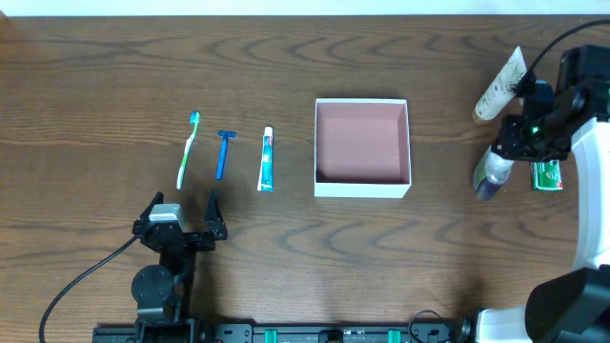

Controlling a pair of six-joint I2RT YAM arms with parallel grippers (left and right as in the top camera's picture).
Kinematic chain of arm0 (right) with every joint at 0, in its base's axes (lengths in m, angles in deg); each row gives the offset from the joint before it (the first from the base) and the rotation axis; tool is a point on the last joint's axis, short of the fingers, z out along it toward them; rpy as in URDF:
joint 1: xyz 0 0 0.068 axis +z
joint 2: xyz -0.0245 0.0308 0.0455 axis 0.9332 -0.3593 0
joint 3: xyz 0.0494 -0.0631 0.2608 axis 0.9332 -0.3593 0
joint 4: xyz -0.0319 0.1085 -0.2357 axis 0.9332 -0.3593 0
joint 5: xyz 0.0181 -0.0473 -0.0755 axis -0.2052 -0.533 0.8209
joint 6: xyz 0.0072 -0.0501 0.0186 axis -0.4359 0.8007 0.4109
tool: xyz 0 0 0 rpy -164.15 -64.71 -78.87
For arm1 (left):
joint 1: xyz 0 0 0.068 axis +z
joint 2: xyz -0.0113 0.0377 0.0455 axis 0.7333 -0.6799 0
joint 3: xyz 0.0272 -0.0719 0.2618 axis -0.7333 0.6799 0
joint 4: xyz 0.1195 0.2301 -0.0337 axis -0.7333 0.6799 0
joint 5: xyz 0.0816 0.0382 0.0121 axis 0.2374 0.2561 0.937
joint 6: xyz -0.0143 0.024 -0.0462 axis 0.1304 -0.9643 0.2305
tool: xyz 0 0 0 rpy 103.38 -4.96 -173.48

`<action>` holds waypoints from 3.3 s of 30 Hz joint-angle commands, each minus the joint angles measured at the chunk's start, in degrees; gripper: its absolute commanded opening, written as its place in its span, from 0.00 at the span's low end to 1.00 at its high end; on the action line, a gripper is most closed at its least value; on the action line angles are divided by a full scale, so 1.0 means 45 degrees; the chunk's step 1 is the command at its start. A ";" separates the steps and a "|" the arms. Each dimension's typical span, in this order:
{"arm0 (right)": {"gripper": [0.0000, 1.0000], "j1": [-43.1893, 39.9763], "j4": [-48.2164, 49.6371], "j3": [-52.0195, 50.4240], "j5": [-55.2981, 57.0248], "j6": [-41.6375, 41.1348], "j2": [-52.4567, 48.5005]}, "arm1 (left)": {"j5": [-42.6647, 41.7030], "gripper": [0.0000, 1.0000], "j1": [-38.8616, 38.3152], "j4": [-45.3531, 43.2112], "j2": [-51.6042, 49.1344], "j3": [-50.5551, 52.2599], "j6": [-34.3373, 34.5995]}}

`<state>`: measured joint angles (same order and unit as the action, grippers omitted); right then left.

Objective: Pack container
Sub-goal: 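Lift the spray bottle and carry it left toward the white box, then lower the spray bottle upright into the box and open the right gripper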

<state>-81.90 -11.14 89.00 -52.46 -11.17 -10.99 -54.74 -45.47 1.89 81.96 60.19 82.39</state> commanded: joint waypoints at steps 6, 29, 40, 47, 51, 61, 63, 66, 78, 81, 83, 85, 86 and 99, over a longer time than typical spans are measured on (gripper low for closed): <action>0.21 0.0010 0.0656 -0.0656 0.0029 -0.0325 0.0136 | -0.0228 0.98 -0.0063 0.0568 0.0078 0.0151 -0.0078; 0.19 -0.0019 0.1015 -0.0058 -0.0996 -0.0559 0.0141 | -0.0228 0.98 -0.0063 0.0568 0.0078 0.0151 -0.0078; 0.18 0.0466 0.0418 0.1399 -0.2404 -0.0559 0.0141 | -0.0228 0.98 -0.0063 0.0563 0.0078 0.0151 -0.0078; 0.20 0.2249 0.1010 0.3429 -0.2594 -0.1161 0.0141 | -0.0228 0.98 -0.0063 0.0568 0.0078 0.0151 -0.0078; 0.20 0.3507 0.1996 0.4065 -0.2448 -0.1933 0.0141 | -0.0228 0.98 -0.0063 0.0568 0.0078 0.0151 -0.0078; 0.19 0.5571 0.3701 0.4090 -0.1292 -0.3628 -0.0238 | -0.0228 0.98 -0.0063 0.0568 0.0078 0.0151 -0.0078; 0.19 0.5838 0.3691 0.4090 -0.1107 -0.3759 -0.0432 | -0.0228 0.98 -0.0063 0.0568 0.0078 0.0151 -0.0078; 0.18 0.6144 0.3594 0.4090 -0.1088 -0.3759 -0.0826 | -0.0228 0.98 -0.0063 0.0568 0.0078 0.0151 -0.0078; 0.18 0.6300 0.3682 0.4090 -0.0447 -0.3798 -0.2229 | -0.0228 0.98 -0.0063 0.0568 0.0078 0.0151 -0.0078; 0.18 0.6300 0.3798 0.4085 -0.0457 -0.3808 -0.2506 | -0.0228 0.98 -0.0063 0.0568 0.0078 0.0151 -0.0078; 0.18 0.6300 0.3798 0.4085 -0.0452 -0.3803 -0.2705 | -0.0228 0.98 -0.0063 0.0568 0.0078 0.0151 -0.0078; 0.18 0.6300 0.3793 0.4085 -0.0452 -0.3798 -0.2890 | -0.0228 0.98 -0.0063 0.0568 0.0078 0.0151 -0.0078; 0.18 0.6300 0.3793 0.4085 -0.0452 -0.3803 -0.2919 | -0.0228 0.98 -0.0063 0.0568 0.0078 0.0151 -0.0078; 0.20 0.6300 0.3502 0.4031 0.0238 -0.3735 -0.3128 | -0.0228 0.98 -0.0063 0.0568 0.0078 0.0151 -0.0078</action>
<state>-54.25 4.19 105.52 -52.89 -27.43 -25.83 -54.74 -45.47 1.89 81.96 60.17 82.39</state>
